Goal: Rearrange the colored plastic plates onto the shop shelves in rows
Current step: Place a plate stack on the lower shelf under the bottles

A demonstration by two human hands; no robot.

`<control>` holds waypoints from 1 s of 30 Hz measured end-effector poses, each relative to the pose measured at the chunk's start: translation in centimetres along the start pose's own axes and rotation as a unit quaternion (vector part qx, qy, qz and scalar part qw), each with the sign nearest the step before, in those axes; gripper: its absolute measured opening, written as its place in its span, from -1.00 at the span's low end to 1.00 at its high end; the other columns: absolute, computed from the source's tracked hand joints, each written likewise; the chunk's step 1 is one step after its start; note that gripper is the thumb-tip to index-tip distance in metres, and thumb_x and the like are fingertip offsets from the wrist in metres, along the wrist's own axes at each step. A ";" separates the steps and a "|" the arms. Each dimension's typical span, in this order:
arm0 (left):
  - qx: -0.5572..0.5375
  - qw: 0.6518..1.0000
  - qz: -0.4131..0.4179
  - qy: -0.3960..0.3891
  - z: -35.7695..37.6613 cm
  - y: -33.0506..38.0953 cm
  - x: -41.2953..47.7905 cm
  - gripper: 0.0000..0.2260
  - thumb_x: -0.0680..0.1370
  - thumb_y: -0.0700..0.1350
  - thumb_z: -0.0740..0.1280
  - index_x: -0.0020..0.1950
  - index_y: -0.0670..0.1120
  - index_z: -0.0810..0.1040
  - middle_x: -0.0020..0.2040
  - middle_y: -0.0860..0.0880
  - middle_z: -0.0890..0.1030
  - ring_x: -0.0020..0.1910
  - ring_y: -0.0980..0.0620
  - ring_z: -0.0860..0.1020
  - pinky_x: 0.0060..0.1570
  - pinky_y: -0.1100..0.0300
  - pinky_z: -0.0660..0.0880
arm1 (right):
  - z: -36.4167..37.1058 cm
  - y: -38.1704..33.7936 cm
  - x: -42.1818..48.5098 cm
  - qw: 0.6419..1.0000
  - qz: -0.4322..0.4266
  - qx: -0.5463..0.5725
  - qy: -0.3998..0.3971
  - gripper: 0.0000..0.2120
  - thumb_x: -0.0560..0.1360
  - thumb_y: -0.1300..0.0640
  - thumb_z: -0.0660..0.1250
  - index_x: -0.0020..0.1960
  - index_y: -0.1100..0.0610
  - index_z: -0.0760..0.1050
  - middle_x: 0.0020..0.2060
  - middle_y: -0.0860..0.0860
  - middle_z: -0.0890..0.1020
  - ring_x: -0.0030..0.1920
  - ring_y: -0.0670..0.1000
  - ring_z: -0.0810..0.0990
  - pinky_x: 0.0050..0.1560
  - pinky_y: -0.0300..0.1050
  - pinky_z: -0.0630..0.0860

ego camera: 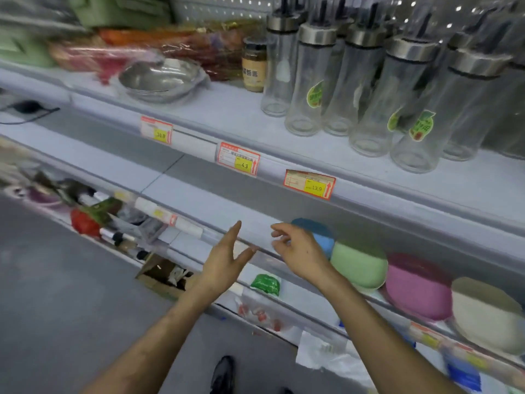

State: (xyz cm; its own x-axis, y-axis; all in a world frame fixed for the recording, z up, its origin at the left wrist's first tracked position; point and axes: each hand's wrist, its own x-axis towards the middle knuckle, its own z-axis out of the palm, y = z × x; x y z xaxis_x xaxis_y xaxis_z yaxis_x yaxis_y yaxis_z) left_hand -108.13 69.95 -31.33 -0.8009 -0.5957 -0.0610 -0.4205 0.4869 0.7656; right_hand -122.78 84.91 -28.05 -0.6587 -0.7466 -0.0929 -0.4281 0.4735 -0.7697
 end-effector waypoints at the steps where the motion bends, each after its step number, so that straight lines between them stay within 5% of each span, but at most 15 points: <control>1: -0.003 1.000 -0.006 0.025 -1.1 -0.3 -1.4 -0.33 0.63 0.20 0.32 0.67 0.04 0.16 0.62 0.07 0.28 0.58 0.08 0.26 0.52 0.09 0.27 | 0.7 -1.1 0.0 0.999 -0.028 0.003 -0.026 -0.65 0.60 0.12 0.36 0.38 0.03 0.56 0.17 -0.10 0.65 0.06 -0.10 0.61 0.21 -0.08 0.56; 6: -0.003 0.985 -0.067 0.160 -7.4 -0.9 -9.3 -0.40 0.64 0.18 0.31 0.63 0.09 0.23 0.49 0.15 0.45 0.31 0.23 0.50 0.23 0.22 0.43 | 5.2 -8.9 -0.7 0.978 -0.148 0.018 -0.146 -0.65 0.61 0.04 0.36 0.39 -0.03 0.54 0.21 -0.15 0.64 0.12 -0.16 0.62 0.25 -0.09 0.57; 9: -0.025 0.964 -0.105 0.243 -11.7 -1.5 -14.4 -0.46 0.64 0.16 0.33 0.59 0.11 0.30 0.33 0.28 0.51 0.10 0.53 0.48 0.09 0.51 0.41 | 8.8 -15.1 -2.0 0.952 -0.233 0.007 -0.199 -0.62 0.61 -0.02 0.35 0.42 -0.06 0.52 0.26 -0.16 0.61 0.16 -0.20 0.60 0.27 -0.10 0.57; 14: -0.003 0.916 -0.152 0.371 -19.5 -4.0 -23.6 -0.41 0.62 0.21 0.31 0.61 0.10 0.28 0.55 0.21 0.34 0.49 0.14 0.37 0.43 0.06 0.40 | 16.2 -25.8 -5.6 0.895 -0.355 0.002 -0.268 -0.57 0.62 -0.08 0.34 0.47 -0.07 0.47 0.34 -0.12 0.56 0.26 -0.17 0.57 0.31 -0.05 0.55; 19: 0.018 0.857 -0.184 0.481 -27.6 -7.6 -34.3 -0.32 0.56 0.32 0.25 0.61 0.05 0.29 0.53 0.18 0.41 0.50 0.21 0.36 0.50 0.08 0.34 | 24.7 -36.3 -11.8 0.833 -0.448 0.019 -0.323 -0.56 0.63 -0.07 0.34 0.48 -0.01 0.47 0.35 -0.13 0.54 0.28 -0.18 0.54 0.33 -0.07 0.52; 30: 0.105 0.686 -0.281 0.663 -39.5 -9.8 -61.4 -0.46 0.61 0.13 0.38 0.57 0.05 0.37 0.47 0.20 0.46 0.42 0.28 0.41 0.38 0.35 0.33 | 40.4 -57.6 -32.2 0.668 -0.567 0.101 -0.471 -0.61 0.65 -0.03 0.35 0.46 -0.07 0.48 0.32 -0.20 0.57 0.24 -0.25 0.57 0.27 -0.20 0.53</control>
State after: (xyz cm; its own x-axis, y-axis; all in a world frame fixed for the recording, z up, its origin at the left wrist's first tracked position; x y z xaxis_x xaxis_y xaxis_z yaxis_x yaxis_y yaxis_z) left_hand -38.02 76.56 -9.79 0.5456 -0.7169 0.4340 -0.6675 -0.0586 0.7423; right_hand -51.93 62.86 -6.25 0.7408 -0.5798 0.3393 -0.1667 -0.6479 -0.7432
